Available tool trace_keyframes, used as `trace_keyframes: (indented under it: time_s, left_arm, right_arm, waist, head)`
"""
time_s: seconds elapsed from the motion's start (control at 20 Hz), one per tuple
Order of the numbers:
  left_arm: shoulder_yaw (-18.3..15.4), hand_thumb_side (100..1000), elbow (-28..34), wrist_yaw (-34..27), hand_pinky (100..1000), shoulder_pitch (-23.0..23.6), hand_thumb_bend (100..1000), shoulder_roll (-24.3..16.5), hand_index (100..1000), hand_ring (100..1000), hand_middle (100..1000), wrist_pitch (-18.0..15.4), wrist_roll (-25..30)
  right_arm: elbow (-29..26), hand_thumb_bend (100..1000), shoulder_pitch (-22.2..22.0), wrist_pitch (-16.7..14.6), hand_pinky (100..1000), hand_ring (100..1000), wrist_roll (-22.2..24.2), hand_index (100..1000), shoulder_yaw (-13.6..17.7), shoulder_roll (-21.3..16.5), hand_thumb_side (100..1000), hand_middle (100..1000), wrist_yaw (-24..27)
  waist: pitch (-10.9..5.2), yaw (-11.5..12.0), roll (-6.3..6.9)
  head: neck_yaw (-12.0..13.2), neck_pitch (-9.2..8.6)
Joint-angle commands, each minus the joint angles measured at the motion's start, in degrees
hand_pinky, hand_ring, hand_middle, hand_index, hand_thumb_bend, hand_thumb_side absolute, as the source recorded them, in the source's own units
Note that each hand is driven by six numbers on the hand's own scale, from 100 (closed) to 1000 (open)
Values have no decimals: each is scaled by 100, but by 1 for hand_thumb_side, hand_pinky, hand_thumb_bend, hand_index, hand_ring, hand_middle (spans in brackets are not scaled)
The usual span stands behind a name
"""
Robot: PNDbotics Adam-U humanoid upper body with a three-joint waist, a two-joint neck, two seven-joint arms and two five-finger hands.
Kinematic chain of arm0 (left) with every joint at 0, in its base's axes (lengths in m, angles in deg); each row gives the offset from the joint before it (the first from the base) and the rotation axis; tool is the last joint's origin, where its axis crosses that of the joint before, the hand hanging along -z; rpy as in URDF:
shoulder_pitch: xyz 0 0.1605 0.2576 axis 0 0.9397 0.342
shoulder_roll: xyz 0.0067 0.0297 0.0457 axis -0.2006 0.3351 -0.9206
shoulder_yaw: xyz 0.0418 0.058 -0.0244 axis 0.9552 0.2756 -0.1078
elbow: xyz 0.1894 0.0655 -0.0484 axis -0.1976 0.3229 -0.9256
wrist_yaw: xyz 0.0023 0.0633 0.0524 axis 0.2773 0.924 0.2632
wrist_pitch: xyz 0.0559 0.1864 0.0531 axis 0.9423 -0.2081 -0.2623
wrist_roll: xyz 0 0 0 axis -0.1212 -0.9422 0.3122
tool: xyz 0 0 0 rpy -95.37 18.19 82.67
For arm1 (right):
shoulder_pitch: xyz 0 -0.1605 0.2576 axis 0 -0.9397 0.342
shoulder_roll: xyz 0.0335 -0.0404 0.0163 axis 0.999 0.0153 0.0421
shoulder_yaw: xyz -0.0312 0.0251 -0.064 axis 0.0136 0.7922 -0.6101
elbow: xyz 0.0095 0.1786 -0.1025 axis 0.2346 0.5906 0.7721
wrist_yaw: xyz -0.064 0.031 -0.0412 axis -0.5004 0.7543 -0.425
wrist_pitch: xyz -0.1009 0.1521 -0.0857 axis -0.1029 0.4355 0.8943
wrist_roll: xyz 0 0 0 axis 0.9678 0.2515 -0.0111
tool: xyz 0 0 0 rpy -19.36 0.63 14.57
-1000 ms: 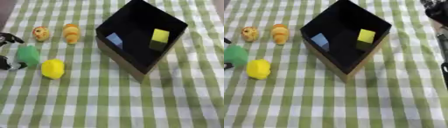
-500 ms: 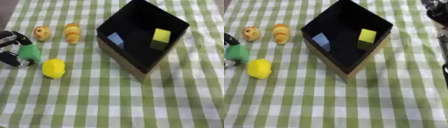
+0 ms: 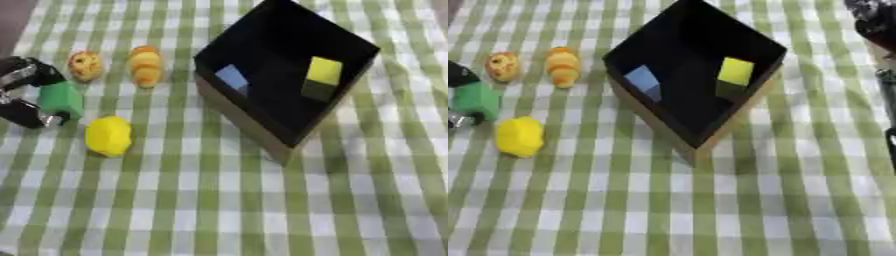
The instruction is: Pick up objects on the table and place them in the box.
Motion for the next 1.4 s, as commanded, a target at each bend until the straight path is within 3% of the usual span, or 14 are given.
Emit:
trace_keyframes:
  time_s: [0.05, 0.45, 0.7, 0.9, 1.1, 1.4]
  left_arm:
    - [-153, 105, 366, -13, 794, -195, 264, -235, 625, 680, 546, 25, -20]
    - [-115, 106, 969, -57, 794, -811, 231, 51, 625, 670, 546, 80, 144]
    - [-13, 124, 999, 155, 793, -1411, 233, 562, 630, 672, 551, -17, 261]
    - [1, 124, 914, 206, 793, -1527, 233, 673, 630, 672, 551, -19, 280]
    - [36, 158, 1095, 218, 797, -1864, 236, 1010, 634, 678, 560, -127, 235]
    - [19, 172, 620, 718, 792, -2421, 221, 1867, 631, 674, 558, -192, 304]
  right_arm:
    - [-91, 100, 29, -18, 868, 840, -21, 863, 62, -122, 543, 641, 14]
    - [-91, 100, 14, -29, 866, 839, -63, 863, 91, -130, 544, 644, 12]
    - [-91, 100, 73, -48, 865, 838, -108, 863, 100, -112, 544, 646, 34]
    - [-91, 100, 84, -48, 865, 838, -116, 863, 100, -110, 544, 646, 38]
    - [-91, 100, 408, -130, 862, 842, -151, 862, 49, 62, 548, 657, 140]
    - [-91, 100, 905, -231, 862, 841, -294, 862, 3, 147, 547, 670, 226]
  waist:
    - [-173, 30, 0]
    - [-226, 49, 18]
    - [-258, 24, 21]
    - [-261, 24, 20]
    - [-252, -279, 20]
    - [-244, -492, -40]
  head:
    - [-61, 51]
    - [-119, 87]
    - [-93, 97]
    - [-93, 99]
    - [273, 55]
    - [483, 6]
